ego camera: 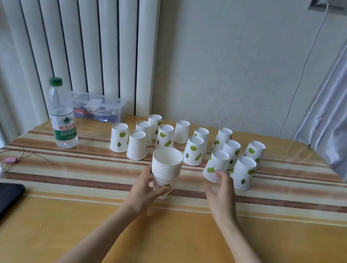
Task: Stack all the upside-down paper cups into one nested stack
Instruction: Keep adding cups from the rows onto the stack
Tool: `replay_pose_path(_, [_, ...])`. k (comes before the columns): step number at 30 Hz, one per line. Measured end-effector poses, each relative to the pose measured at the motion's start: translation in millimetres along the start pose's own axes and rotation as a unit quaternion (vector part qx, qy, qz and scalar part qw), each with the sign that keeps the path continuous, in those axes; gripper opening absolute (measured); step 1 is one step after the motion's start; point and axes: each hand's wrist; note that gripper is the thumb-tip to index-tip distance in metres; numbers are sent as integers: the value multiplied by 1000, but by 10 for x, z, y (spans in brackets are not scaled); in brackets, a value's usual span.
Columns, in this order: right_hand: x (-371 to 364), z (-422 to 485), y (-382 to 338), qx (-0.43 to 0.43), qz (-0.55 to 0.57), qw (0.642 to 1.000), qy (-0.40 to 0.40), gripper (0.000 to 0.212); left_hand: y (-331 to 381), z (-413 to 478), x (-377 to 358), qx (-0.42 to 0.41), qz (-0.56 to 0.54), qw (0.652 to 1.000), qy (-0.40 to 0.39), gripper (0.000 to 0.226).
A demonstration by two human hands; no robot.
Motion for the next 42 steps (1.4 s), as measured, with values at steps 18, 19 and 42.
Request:
replay_pose_path(18, [211,609,-358,-58,-15,998,6,71,-30,28,249,8,-18,999,-45,74])
replay_pose_path(19, [266,582,-475,-40,55,998,7,73,-2,29,335,4,-24,1000,-11,68])
replay_pose_path(42, [-228,237,-841,5,257,923,-285,55,-190,1447,728,3,295,953,68,61])
Point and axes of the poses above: each hand's wrist, its own z-axis towards the middle knuckle, its own x-axis out of the back of the hand, y = z × x, and after that the axes turned 8 degrees about -z, right-handed
